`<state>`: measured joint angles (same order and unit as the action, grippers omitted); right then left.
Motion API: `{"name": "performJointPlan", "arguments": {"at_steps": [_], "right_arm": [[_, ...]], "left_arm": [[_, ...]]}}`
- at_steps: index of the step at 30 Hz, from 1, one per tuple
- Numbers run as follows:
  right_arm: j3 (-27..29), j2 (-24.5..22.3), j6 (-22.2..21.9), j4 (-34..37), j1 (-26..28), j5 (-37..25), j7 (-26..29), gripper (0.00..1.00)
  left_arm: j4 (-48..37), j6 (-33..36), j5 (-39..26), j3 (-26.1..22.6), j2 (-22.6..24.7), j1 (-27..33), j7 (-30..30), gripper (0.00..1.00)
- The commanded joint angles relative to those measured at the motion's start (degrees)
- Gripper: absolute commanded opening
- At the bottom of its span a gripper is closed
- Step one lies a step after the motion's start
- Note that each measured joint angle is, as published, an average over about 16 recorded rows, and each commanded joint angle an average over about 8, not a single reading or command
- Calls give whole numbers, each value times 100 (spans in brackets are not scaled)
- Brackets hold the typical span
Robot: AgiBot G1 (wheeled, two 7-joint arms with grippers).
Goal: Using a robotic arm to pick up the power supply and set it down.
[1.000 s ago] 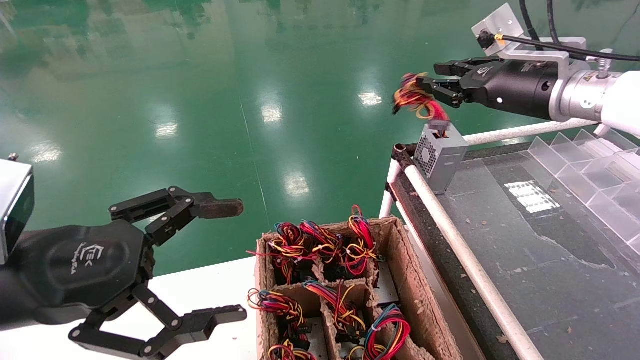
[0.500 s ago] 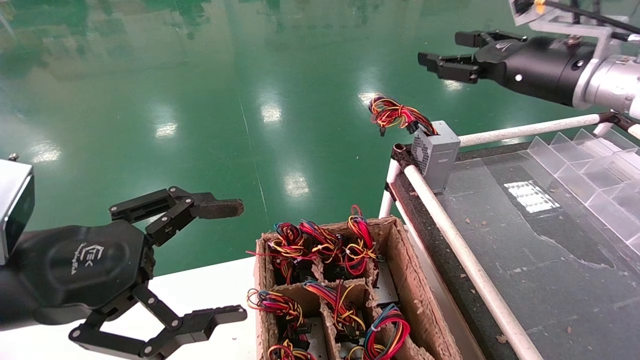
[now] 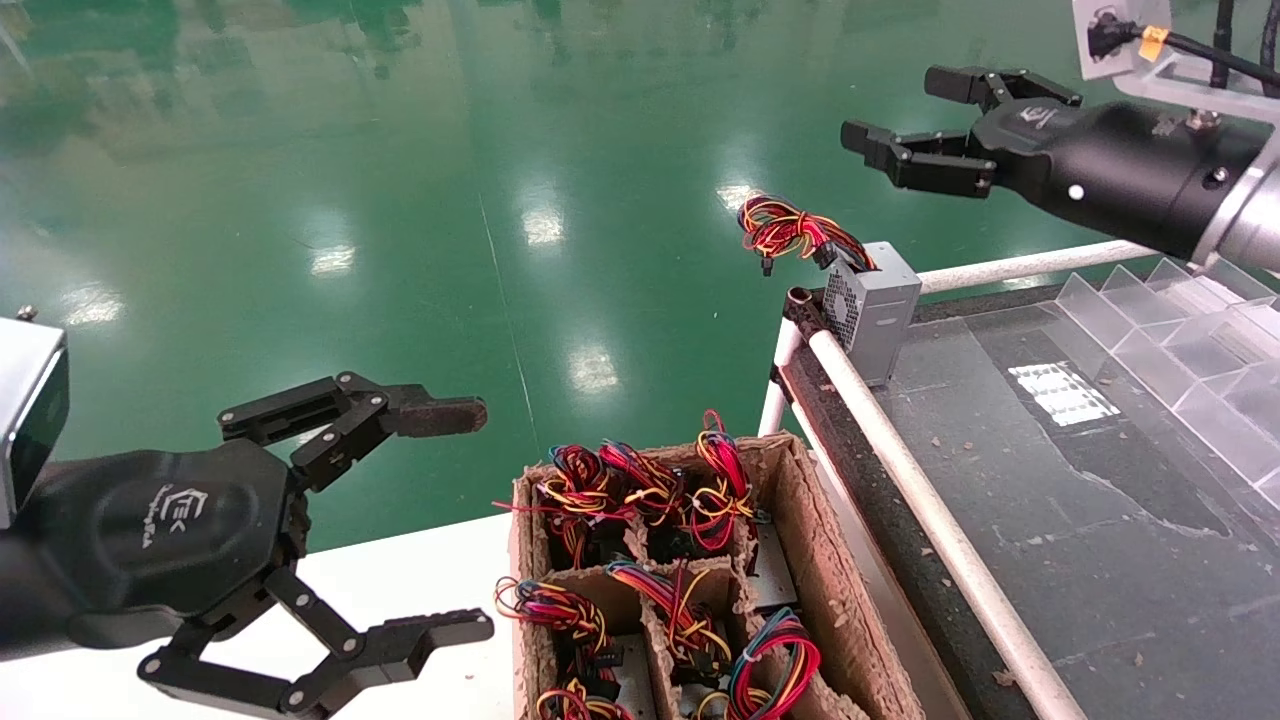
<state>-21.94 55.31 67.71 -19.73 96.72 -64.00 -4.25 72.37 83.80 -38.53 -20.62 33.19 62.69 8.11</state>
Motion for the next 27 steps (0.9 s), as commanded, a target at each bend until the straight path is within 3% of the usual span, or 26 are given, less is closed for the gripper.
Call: {"name": "performJointPlan", "arguments": {"at_steps": [1, 27], "right_arm": [[27, -93, 82, -247, -161, 102, 69, 100], [379, -1298, 1150, -3445, -2249, 1416, 960, 100]], "left_arm": [[0, 0, 0, 0, 0, 0, 0, 100], [0, 0, 1, -2, -1, 0, -1, 100]]}}
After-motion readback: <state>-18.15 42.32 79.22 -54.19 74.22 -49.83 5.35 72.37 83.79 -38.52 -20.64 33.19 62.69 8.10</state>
